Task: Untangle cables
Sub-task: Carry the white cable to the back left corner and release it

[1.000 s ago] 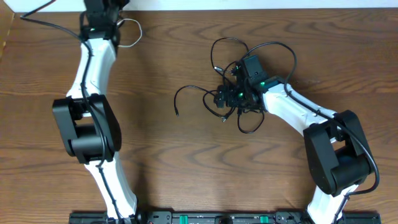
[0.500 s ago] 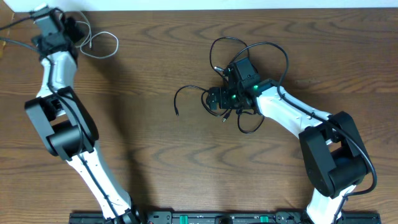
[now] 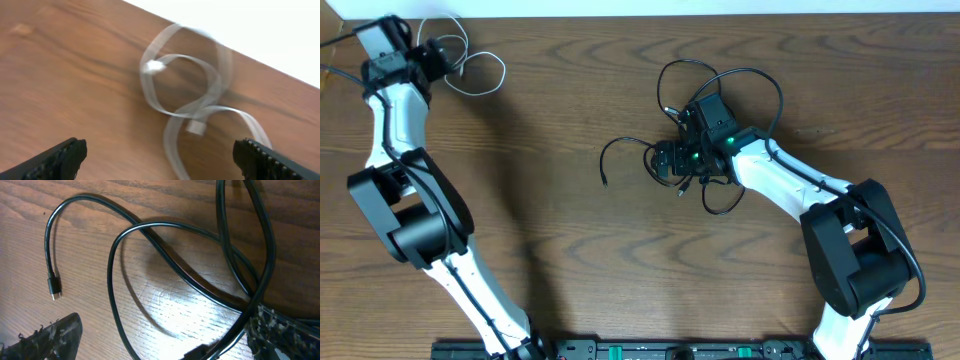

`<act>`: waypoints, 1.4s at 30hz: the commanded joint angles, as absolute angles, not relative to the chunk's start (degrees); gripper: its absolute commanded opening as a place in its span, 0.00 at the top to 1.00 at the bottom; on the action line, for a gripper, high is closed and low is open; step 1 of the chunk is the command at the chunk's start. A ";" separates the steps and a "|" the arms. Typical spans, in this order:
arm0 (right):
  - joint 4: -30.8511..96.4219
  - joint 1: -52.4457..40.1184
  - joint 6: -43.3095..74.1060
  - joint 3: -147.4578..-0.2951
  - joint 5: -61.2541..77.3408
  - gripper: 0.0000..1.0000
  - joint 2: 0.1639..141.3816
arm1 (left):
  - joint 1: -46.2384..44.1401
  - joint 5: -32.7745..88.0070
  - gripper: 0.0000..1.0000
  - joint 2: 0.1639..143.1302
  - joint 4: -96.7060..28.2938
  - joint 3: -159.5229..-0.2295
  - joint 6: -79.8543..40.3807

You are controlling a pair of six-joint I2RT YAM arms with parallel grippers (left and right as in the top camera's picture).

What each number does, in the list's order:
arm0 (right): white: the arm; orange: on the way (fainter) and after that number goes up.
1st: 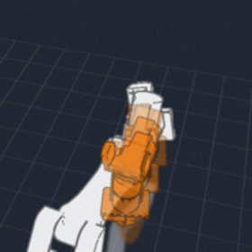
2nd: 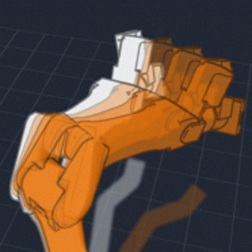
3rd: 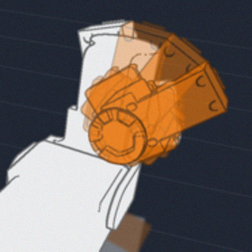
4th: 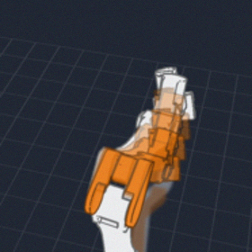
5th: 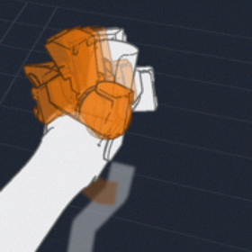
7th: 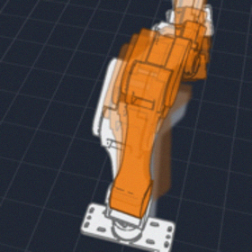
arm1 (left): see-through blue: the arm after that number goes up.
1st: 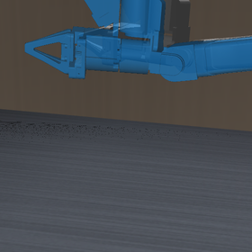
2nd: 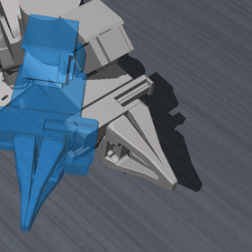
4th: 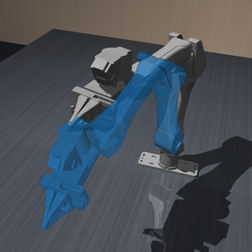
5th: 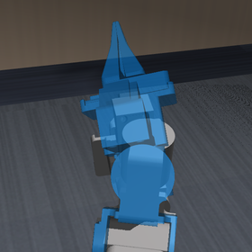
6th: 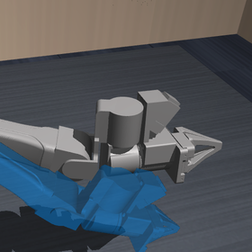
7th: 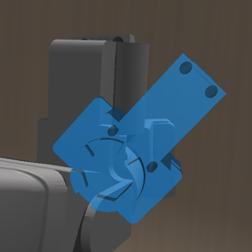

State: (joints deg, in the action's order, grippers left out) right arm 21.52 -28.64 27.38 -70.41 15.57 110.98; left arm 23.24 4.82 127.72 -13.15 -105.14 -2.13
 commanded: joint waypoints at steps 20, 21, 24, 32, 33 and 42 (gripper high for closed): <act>21.93 -29.34 26.50 -70.37 15.77 0.01 111.77 | 17.21 -1.10 0.09 135.20 -23.27 -104.95 -10.81; 21.85 -29.36 26.50 -70.37 15.79 0.01 111.77 | 17.21 -0.91 0.09 135.55 -23.24 -104.95 -10.83; 21.82 -29.34 26.50 -70.37 15.77 0.01 111.77 | 17.10 -0.45 0.09 137.12 -22.79 -104.95 -10.92; 21.85 -29.36 26.50 -70.37 15.77 0.01 111.77 | 16.95 6.00 0.45 139.13 -18.24 -104.95 -11.84; 21.82 -29.34 26.50 -70.37 15.77 0.01 111.77 | 16.93 6.72 0.51 139.13 -17.39 -104.95 -12.60; 21.87 -29.34 26.50 -70.37 15.77 0.01 111.77 | 16.95 10.33 0.73 139.13 -6.87 -104.95 -23.31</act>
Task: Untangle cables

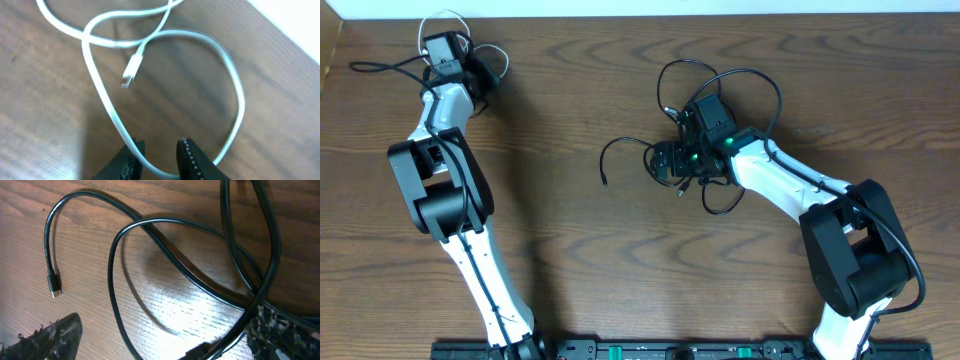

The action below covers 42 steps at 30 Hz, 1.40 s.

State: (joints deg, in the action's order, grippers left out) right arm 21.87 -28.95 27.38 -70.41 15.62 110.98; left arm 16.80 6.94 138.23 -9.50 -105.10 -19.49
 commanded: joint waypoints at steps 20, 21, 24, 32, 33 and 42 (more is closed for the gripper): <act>21.65 -29.34 26.52 -70.37 15.75 0.01 111.77 | 17.17 21.21 0.01 131.74 -8.36 -104.99 -18.65; 21.63 -29.34 26.52 -70.37 15.75 0.01 111.77 | 17.15 21.21 0.01 130.21 -9.39 -104.97 -18.65; 21.63 -29.34 26.57 -70.37 15.03 0.01 111.77 | 17.12 21.23 0.01 125.58 -12.34 -104.97 -18.68; 21.65 -29.08 28.29 -70.37 14.94 0.01 111.77 | 16.99 29.93 0.00 113.78 -22.35 -104.97 -18.72; 21.65 -28.95 28.29 -70.37 14.92 0.01 111.77 | 16.99 32.91 0.00 112.77 -24.01 -104.97 -18.72; 25.12 -20.91 28.23 -70.39 25.30 0.01 107.85 | 10.98 44.12 0.01 111.68 -43.59 -102.61 -15.46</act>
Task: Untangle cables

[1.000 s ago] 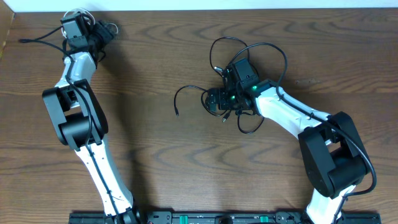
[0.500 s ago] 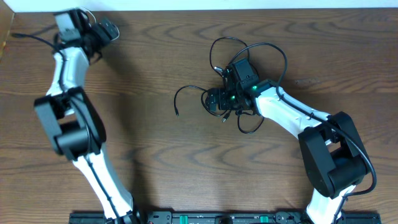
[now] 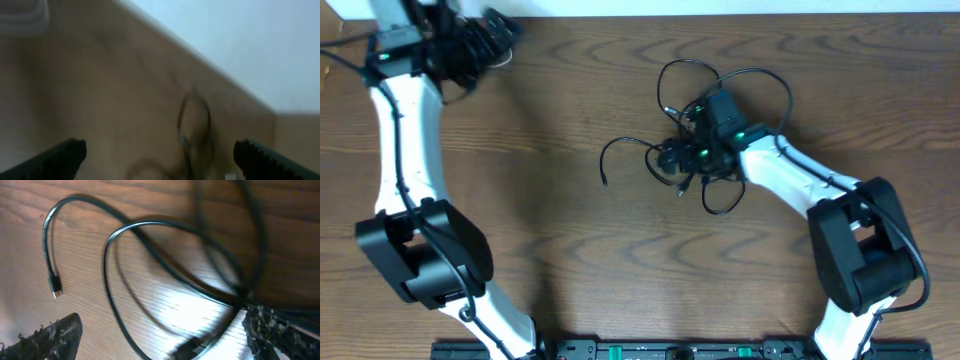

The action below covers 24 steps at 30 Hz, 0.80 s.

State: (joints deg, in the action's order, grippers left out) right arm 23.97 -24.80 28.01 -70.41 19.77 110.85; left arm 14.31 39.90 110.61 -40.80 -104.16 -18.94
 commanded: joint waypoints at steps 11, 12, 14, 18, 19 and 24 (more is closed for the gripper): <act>35.38 -8.60 26.15 -70.39 30.39 0.01 99.96 | -6.76 33.47 0.01 111.68 -46.02 -94.04 -9.47; 35.42 -8.56 26.11 -70.37 30.24 0.01 100.16 | -8.51 31.59 0.01 111.68 -46.02 -93.47 -9.45; 35.79 -8.62 26.24 -70.37 28.51 0.01 100.44 | -12.14 28.32 0.01 111.70 -46.00 -92.40 -9.43; 36.01 -7.84 33.58 -70.37 20.82 0.01 100.64 | -19.00 23.16 0.01 111.70 -45.98 -90.26 -7.62; 35.57 -7.05 35.11 -70.39 20.16 0.01 100.64 | -20.56 22.74 0.01 111.70 -45.95 -89.78 -6.15; 35.00 -0.32 38.92 -70.39 19.99 0.01 100.64 | -27.07 19.20 0.00 111.70 -45.98 -88.36 -2.79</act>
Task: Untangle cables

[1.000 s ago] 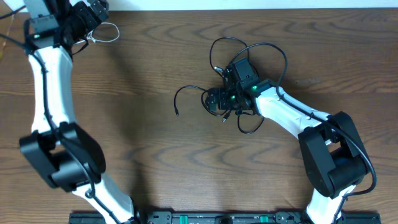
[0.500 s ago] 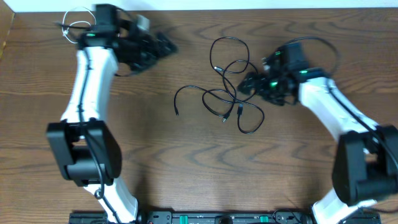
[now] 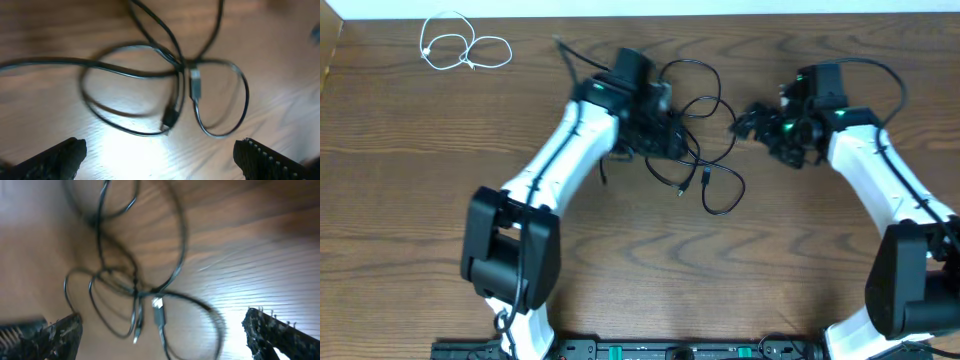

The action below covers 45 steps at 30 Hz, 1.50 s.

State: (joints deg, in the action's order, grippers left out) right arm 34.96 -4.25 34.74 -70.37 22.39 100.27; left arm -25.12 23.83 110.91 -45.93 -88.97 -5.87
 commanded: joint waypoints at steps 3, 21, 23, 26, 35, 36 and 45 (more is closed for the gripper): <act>36.21 3.92 38.72 -70.39 19.81 0.01 100.64 | -30.17 17.15 0.00 112.22 -45.50 -88.29 -2.74; 36.71 9.43 38.72 -70.37 19.81 0.01 100.64 | -36.69 11.92 0.35 121.78 -39.09 -88.29 -2.17; 36.71 9.43 38.72 -70.37 19.81 0.01 100.64 | -36.69 11.92 0.41 121.78 -38.83 -88.29 -2.17; 36.71 9.43 38.72 -70.37 19.81 0.01 100.64 | -36.69 11.92 0.50 121.75 -38.63 -88.29 -2.17; 36.71 9.43 38.72 -70.37 19.79 0.01 100.64 | -36.67 11.92 0.87 121.73 -38.70 -88.31 -2.17; 36.71 9.43 38.72 -70.39 19.79 0.01 100.64 | -36.67 11.92 0.92 121.73 -38.65 -88.31 -2.17; 36.71 9.43 38.72 -70.39 19.79 0.01 100.64 | -36.69 11.94 0.92 117.89 -38.87 -89.56 -4.84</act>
State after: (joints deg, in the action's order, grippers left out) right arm 36.62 9.15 38.37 -70.37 19.86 100.38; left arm -36.67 12.62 121.71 -38.74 -88.42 -3.20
